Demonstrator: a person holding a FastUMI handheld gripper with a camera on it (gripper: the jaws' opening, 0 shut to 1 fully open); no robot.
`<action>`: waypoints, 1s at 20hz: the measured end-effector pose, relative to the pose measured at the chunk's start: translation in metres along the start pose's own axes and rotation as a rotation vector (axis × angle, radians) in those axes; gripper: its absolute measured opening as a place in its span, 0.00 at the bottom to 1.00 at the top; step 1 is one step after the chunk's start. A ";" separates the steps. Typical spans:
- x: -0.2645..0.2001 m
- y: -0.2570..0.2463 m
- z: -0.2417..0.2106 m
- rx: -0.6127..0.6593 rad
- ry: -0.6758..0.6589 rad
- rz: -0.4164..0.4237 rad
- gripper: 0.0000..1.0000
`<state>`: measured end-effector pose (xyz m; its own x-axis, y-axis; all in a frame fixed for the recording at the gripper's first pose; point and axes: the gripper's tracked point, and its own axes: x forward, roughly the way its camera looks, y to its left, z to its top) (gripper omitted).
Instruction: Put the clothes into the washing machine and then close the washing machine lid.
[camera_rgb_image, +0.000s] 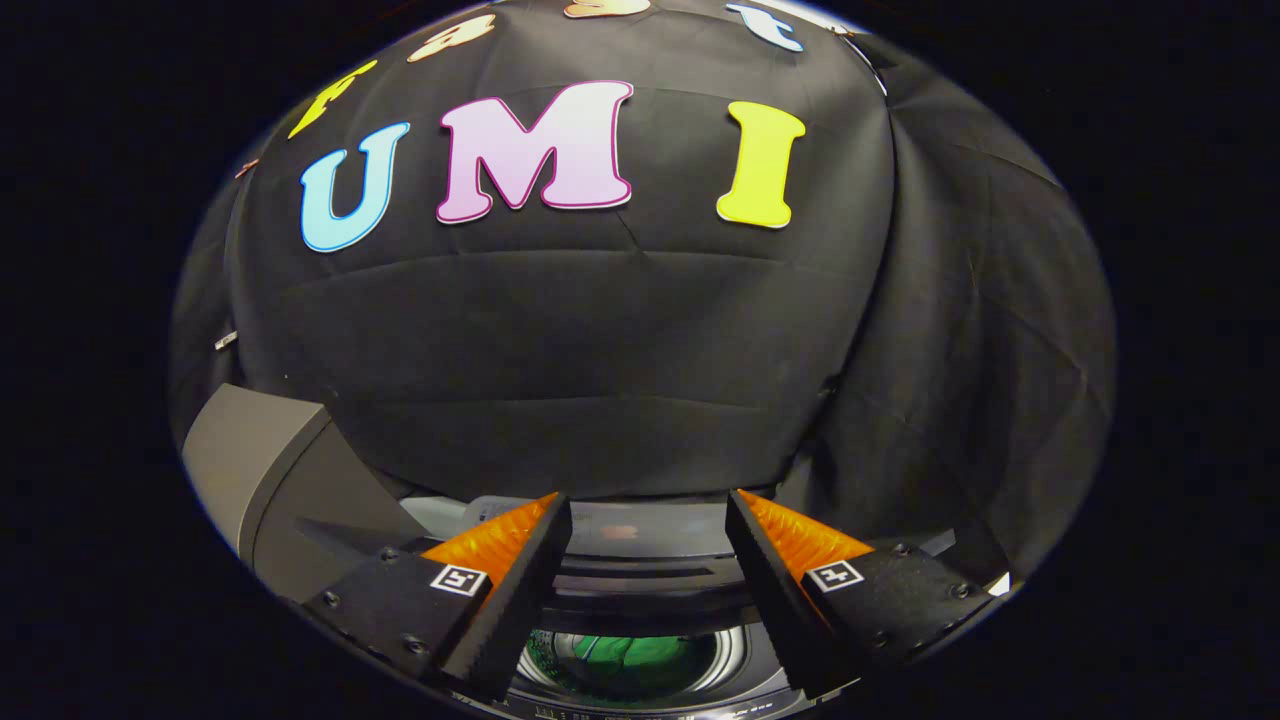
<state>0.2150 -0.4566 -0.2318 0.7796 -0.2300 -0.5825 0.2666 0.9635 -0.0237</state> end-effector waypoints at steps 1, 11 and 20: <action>-0.002 0.004 -0.010 -0.005 0.036 0.022 1.00; -0.038 0.013 -0.070 -0.152 0.179 0.049 0.99; -0.094 0.074 0.090 0.033 -0.244 0.112 0.99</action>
<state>0.2122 -0.3764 -0.1058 0.9179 -0.1518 -0.3666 0.1857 0.9809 0.0586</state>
